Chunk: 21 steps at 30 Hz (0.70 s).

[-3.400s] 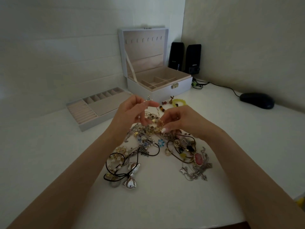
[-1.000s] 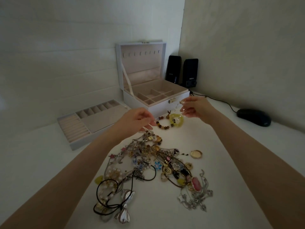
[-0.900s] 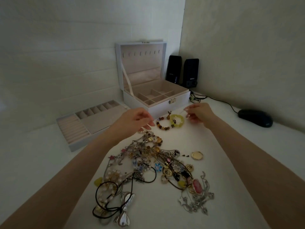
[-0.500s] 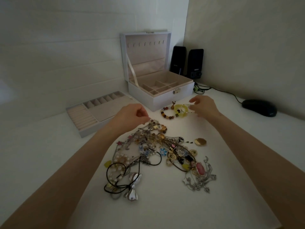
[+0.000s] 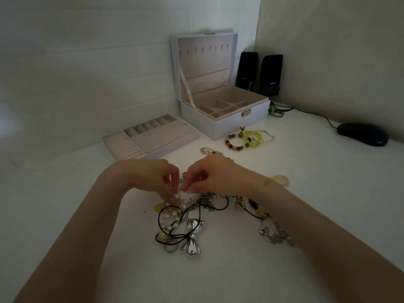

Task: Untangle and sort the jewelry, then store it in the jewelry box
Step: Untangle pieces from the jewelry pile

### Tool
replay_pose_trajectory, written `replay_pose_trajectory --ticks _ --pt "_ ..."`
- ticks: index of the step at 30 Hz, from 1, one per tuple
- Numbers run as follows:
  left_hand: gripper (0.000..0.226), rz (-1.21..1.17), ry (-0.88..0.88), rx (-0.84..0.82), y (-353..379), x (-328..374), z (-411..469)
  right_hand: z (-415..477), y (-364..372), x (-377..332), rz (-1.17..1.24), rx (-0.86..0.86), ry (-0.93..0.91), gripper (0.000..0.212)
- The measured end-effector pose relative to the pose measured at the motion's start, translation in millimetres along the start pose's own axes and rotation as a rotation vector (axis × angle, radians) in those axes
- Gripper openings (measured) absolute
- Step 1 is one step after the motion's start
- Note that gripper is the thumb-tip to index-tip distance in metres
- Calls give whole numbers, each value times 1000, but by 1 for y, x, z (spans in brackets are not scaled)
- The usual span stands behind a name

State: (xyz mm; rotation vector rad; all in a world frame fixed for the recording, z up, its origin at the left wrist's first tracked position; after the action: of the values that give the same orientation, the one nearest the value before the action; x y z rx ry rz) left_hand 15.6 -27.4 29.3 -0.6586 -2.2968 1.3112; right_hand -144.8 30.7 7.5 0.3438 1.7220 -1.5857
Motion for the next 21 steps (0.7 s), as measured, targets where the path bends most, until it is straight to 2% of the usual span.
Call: replay_pose_trajectory --ticks 5,8,11,17,21 --pt "25 19 73 32 2 8 1 0 5 14 52 124 -21 8" --pt "22 -175 188 159 -7 7 -8 -3 2 15 150 162 5 6" --pt "31 -395 272 208 -14 7 -17 -5 -2 13 236 162 3 11" --pt "6 -699 285 369 -14 11 -10 -11 -7 5 687 135 -1 17" --pt "5 -779 312 427 -14 13 -9 -10 -5 5 752 172 16 23"
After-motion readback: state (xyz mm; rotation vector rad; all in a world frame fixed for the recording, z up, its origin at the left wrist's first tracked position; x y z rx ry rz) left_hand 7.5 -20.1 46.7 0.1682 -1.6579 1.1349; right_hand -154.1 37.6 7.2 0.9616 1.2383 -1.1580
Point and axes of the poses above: each hand's wrist, its own z-axis towards the middle knuckle, its own y-axis out of the palm, x = y × z, the point moved 1 cm from there along z, towards the middle knuckle, and after that the axes turned 4 degrees about z, right-handed, at the moved point
